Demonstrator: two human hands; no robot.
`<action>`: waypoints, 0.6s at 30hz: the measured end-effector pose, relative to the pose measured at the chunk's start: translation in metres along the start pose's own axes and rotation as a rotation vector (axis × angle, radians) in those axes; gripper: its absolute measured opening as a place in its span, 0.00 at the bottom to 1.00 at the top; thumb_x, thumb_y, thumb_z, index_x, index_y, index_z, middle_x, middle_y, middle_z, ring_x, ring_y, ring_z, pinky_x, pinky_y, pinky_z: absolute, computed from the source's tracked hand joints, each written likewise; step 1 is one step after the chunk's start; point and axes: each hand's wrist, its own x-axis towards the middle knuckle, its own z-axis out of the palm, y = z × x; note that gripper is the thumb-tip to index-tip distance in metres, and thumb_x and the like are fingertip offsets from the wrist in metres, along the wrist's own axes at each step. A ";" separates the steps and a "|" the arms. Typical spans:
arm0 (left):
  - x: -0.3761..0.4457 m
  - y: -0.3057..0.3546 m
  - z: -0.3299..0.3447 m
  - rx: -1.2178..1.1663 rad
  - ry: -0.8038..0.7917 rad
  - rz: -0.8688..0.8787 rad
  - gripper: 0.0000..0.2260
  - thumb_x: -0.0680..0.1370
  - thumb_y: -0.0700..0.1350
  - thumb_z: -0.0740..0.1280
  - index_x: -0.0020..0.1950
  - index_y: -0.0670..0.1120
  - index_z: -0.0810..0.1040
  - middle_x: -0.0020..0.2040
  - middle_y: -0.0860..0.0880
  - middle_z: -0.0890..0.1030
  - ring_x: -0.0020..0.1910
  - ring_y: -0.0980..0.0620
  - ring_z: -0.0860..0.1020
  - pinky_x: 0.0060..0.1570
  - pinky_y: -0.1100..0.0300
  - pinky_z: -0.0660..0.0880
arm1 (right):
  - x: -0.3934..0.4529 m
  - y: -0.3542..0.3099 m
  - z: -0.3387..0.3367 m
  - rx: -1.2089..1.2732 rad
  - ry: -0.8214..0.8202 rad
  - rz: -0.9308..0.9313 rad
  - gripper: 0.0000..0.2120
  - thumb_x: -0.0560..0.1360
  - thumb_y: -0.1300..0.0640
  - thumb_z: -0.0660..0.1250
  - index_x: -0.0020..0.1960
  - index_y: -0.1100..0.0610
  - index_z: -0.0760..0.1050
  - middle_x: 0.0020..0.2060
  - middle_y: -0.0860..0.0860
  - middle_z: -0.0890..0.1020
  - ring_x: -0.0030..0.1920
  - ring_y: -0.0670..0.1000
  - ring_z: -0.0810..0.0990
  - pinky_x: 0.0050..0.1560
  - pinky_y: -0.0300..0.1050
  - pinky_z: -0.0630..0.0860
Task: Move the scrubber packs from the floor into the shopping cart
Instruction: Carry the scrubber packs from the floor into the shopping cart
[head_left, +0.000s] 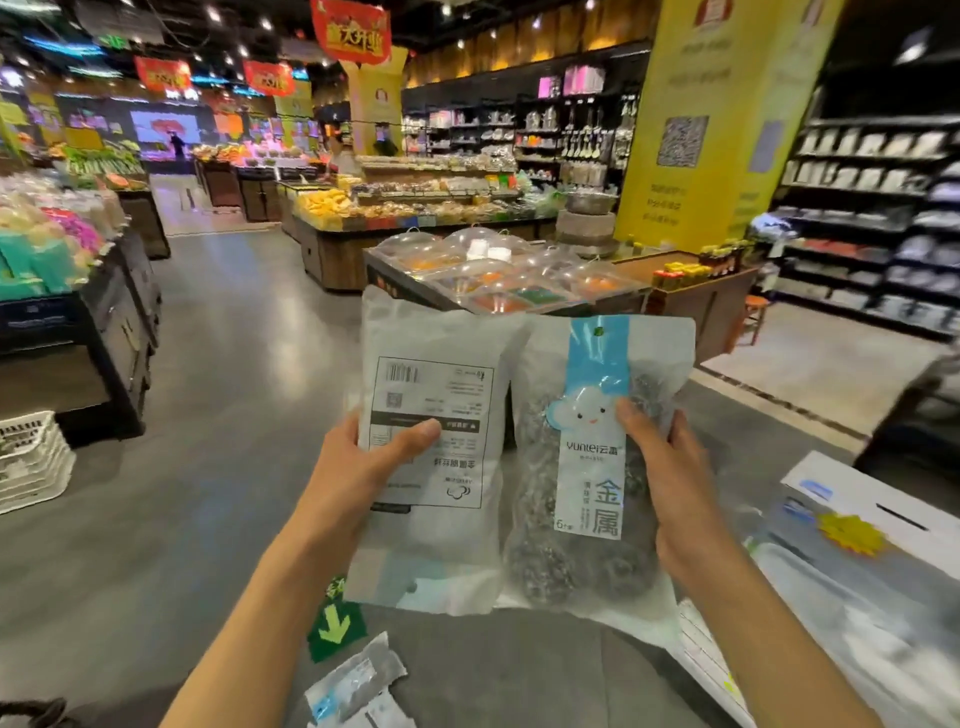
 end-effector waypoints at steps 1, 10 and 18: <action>-0.001 -0.003 0.011 -0.008 -0.045 -0.016 0.15 0.72 0.47 0.76 0.58 0.49 0.81 0.49 0.49 0.88 0.47 0.47 0.87 0.47 0.47 0.82 | -0.013 -0.003 -0.013 -0.015 0.049 -0.011 0.09 0.80 0.52 0.68 0.60 0.46 0.76 0.41 0.39 0.88 0.41 0.39 0.86 0.34 0.32 0.79; -0.062 -0.022 0.171 -0.087 -0.572 -0.138 0.18 0.69 0.46 0.76 0.58 0.49 0.81 0.49 0.48 0.88 0.46 0.47 0.88 0.40 0.54 0.84 | -0.141 -0.055 -0.166 -0.163 0.574 -0.098 0.14 0.80 0.53 0.68 0.65 0.52 0.77 0.52 0.49 0.88 0.49 0.47 0.87 0.48 0.45 0.84; -0.159 -0.028 0.323 -0.096 -0.854 -0.177 0.17 0.67 0.46 0.79 0.55 0.47 0.83 0.48 0.45 0.88 0.47 0.44 0.88 0.51 0.46 0.82 | -0.254 -0.099 -0.301 -0.113 0.834 -0.175 0.17 0.80 0.51 0.68 0.68 0.52 0.76 0.55 0.53 0.87 0.54 0.56 0.87 0.54 0.56 0.83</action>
